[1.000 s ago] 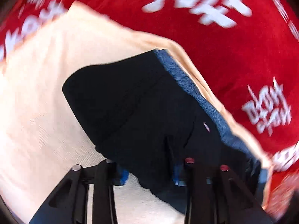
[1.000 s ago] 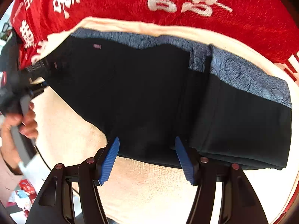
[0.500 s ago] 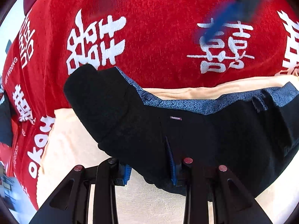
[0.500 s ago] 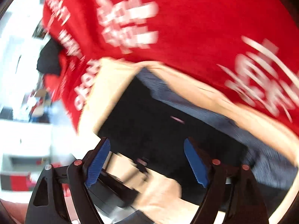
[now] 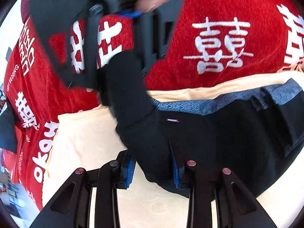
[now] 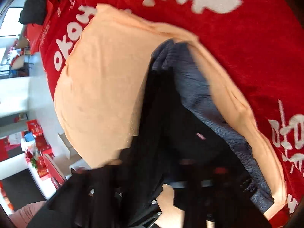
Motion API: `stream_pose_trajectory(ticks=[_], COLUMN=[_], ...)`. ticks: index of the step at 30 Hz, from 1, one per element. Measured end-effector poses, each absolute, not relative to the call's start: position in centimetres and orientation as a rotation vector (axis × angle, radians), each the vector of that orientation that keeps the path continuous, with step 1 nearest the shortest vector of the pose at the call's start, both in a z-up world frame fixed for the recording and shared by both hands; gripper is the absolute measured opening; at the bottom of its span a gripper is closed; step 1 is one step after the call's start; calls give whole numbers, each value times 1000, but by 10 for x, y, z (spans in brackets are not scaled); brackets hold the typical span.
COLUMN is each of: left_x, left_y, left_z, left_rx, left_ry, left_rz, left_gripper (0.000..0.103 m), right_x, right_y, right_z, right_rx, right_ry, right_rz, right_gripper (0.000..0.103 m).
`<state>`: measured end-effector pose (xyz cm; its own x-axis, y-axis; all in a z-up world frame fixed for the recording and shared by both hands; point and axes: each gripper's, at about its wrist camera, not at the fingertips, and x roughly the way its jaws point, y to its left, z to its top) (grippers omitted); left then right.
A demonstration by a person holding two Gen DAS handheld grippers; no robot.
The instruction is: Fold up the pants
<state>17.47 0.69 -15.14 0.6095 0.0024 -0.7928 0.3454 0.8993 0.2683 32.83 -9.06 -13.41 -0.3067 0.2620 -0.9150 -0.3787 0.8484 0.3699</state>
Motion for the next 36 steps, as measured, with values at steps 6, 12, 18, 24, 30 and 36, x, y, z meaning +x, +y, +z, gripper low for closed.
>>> stream_pose_trajectory(ticks=[6,12,18,24,30,36], left_x=[162,140,107,81,56,53], left_y=[-27,-86,-158,-227,-280,-303], left_z=[-114,-82,-70,-87,-123,-167], left_rx=[393,386,462,553,650,721], left_ry=[860,841,830,844,885,955], left_rz=[-300,-421,-540,-625,-659,-630], left_gripper=[34,34,34,34,34,42], right_x=[314,278,231,182,149,138], right_y=[-155,-257,-359,-460,-519,-552], right_z=[-98,-59,-45,-66,-106,-169], right_rx=[87,300,468,653,740,784], right_ry=[1636,1498,1375,1298,1291,1336], right_rz=[667,641,598,539,482,408], right_gripper=[18,18,18,18,19,19])
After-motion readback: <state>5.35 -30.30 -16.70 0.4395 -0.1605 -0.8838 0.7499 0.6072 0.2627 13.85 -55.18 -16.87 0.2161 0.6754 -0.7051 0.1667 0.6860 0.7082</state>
